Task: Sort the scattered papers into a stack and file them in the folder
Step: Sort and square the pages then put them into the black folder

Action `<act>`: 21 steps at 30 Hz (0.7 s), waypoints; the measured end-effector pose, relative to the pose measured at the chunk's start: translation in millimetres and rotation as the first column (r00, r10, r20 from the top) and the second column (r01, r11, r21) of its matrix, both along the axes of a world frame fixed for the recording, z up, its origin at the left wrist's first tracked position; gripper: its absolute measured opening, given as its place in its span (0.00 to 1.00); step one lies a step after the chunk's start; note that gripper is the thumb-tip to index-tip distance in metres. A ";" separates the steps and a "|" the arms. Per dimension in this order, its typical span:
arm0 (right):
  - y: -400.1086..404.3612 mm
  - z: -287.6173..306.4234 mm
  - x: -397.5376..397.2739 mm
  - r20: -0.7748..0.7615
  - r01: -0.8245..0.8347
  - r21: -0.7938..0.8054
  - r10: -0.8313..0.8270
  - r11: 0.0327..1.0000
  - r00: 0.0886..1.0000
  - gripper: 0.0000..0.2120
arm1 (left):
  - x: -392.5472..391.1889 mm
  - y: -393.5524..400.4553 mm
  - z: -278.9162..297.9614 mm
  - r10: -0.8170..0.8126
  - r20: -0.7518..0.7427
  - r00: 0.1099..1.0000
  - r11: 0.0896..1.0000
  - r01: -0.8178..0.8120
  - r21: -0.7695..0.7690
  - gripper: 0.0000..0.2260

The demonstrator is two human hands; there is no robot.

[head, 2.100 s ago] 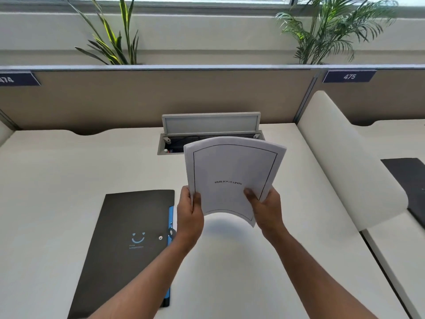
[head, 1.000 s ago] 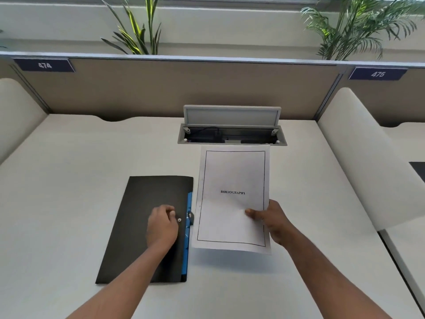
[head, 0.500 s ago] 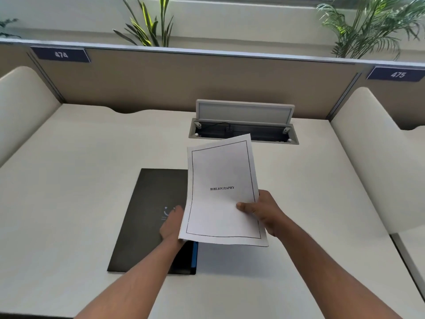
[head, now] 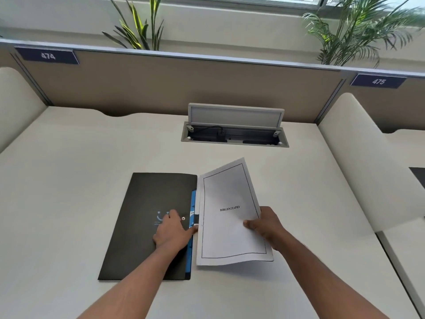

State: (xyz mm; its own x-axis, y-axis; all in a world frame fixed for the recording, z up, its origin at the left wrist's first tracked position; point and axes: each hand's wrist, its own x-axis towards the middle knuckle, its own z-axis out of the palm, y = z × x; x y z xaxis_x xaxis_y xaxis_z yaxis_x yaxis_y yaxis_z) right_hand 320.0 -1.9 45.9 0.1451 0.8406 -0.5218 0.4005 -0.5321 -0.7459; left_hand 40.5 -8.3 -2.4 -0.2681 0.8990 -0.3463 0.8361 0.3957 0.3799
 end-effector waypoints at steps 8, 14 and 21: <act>-11.4 -20.0 -0.2 0.081 0.022 -0.056 -0.017 0.998 0.997 0.13 | -9.3 -4.9 0.6 0.010 0.137 0.991 0.994 -0.025 0.110 0.23; -10.5 -25.3 1.8 0.069 0.023 -0.074 -0.018 0.997 0.997 0.14 | -2.0 -7.0 9.9 -0.009 -0.248 0.969 0.995 0.033 0.090 0.31; -10.1 -31.3 5.3 0.032 0.027 -0.073 -0.024 0.997 0.999 0.15 | 5.3 3.9 14.7 -0.077 -0.232 0.970 0.996 0.064 -0.063 0.36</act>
